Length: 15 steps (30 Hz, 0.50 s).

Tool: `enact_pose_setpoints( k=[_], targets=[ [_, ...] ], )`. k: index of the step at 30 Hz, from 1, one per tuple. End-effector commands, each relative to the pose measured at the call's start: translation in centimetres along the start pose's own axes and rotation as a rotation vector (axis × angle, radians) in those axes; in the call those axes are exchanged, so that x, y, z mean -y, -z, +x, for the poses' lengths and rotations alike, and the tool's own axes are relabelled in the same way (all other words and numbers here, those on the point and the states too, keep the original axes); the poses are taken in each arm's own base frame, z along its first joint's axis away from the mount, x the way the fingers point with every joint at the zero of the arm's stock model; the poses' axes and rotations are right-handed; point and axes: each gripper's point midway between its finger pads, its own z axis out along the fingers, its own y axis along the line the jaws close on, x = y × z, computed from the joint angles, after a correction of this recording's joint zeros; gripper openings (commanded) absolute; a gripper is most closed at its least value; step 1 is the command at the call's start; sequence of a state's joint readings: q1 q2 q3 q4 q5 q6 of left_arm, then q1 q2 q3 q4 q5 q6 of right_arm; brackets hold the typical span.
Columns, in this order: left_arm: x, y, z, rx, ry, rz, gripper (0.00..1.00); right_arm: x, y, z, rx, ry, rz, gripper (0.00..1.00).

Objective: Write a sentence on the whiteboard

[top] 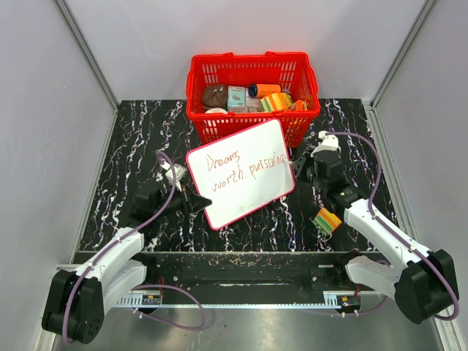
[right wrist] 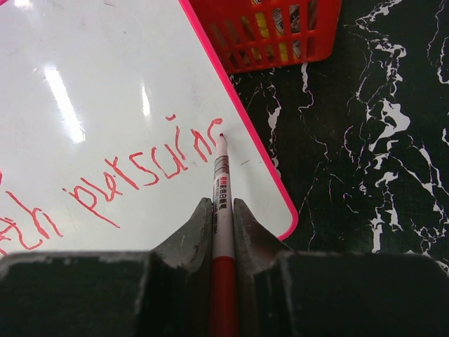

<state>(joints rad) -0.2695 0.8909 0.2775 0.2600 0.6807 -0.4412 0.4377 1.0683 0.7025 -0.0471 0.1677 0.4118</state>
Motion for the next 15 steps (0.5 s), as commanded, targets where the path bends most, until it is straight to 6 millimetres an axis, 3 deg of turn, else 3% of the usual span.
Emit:
enact_pose_setpoints(
  k=[1,15],
  targets=[
    [-2.68,0.15,-1.09,0.064,-0.124,-0.117,0.00,-1.16,0.20,-3.19,0.089,-0.002,-0.019,0.00],
    [-2.74,0.16,-1.01,0.062,-0.123,-0.119,0.00,-1.07,0.09,-2.45,0.064,0.004,-0.023,0.00]
  ],
)
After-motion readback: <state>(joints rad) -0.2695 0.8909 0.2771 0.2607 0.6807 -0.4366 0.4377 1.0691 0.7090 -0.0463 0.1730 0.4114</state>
